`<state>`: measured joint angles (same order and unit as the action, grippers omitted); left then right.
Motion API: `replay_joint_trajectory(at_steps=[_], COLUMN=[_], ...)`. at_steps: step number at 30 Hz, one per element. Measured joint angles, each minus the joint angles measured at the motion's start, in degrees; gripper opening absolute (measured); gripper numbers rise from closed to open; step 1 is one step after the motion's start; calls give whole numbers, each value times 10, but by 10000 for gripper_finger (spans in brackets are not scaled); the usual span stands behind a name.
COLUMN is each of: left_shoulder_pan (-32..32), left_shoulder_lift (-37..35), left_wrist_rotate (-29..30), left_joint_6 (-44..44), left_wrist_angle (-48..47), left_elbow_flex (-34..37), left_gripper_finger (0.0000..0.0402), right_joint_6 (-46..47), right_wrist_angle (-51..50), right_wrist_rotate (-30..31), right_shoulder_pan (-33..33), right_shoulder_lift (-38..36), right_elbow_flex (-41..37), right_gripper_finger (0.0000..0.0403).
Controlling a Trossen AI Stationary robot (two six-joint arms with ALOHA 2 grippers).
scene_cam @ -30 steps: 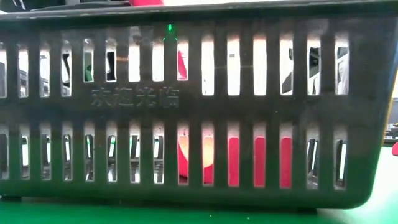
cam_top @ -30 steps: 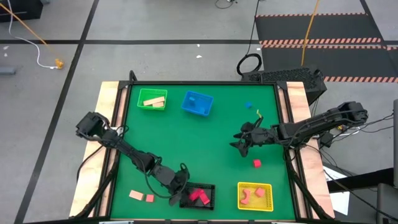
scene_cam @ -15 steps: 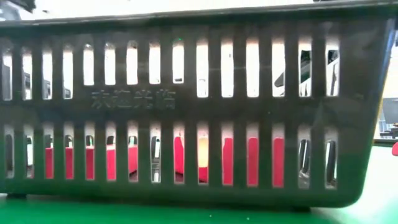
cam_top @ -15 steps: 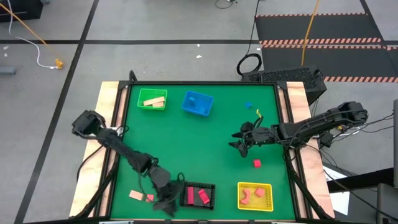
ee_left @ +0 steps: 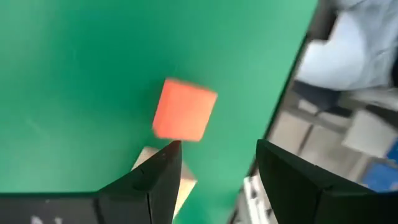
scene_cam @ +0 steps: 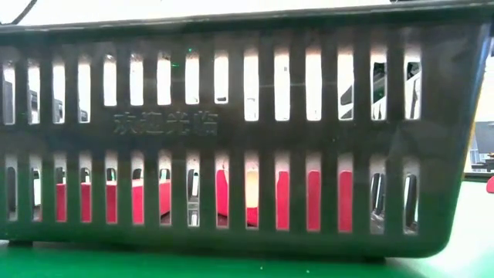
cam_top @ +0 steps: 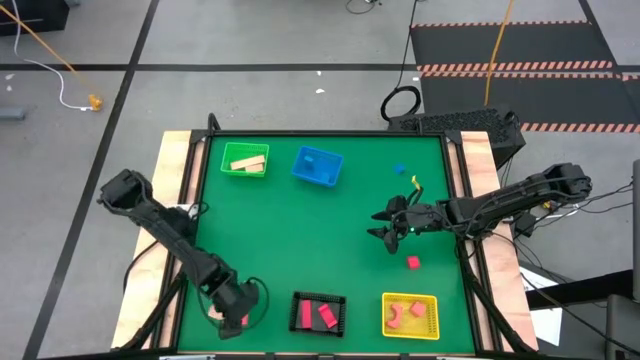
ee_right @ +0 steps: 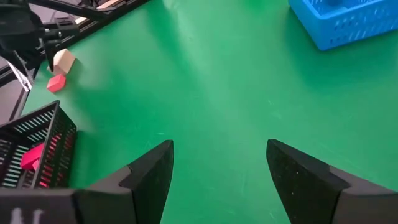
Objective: Sort & place blocks by color
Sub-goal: Put the pink wooden block into the yellow basket
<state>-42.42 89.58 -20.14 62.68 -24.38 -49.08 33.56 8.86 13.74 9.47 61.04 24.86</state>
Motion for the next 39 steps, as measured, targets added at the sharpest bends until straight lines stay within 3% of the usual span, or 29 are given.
replay_joint_trajectory(at_steps=[13, 23, 27, 39], left_shoulder_pan=[-72, -99, -108, -134], left_shoulder_lift=[2, 2, 13, 69], left_wrist_rotate=[205, 216, 239, 281], left_joint_6=[0, 24, 17, -41], left_wrist_angle=[-12, 20, 14, 13], left_elbow_flex=[0, 0, -1, -4], left_gripper_finger=[207, 207, 205, 151], right_joint_6=[-14, -13, -13, 23], right_wrist_angle=[0, 0, 0, 4], right_wrist_rotate=[16, 18, 50, 76], right_shoulder_pan=[-1, -1, -1, -1], right_shoulder_lift=[0, 0, 0, 0], right_elbow_flex=[0, 0, 0, 0], right_gripper_finger=[247, 247, 247, 247])
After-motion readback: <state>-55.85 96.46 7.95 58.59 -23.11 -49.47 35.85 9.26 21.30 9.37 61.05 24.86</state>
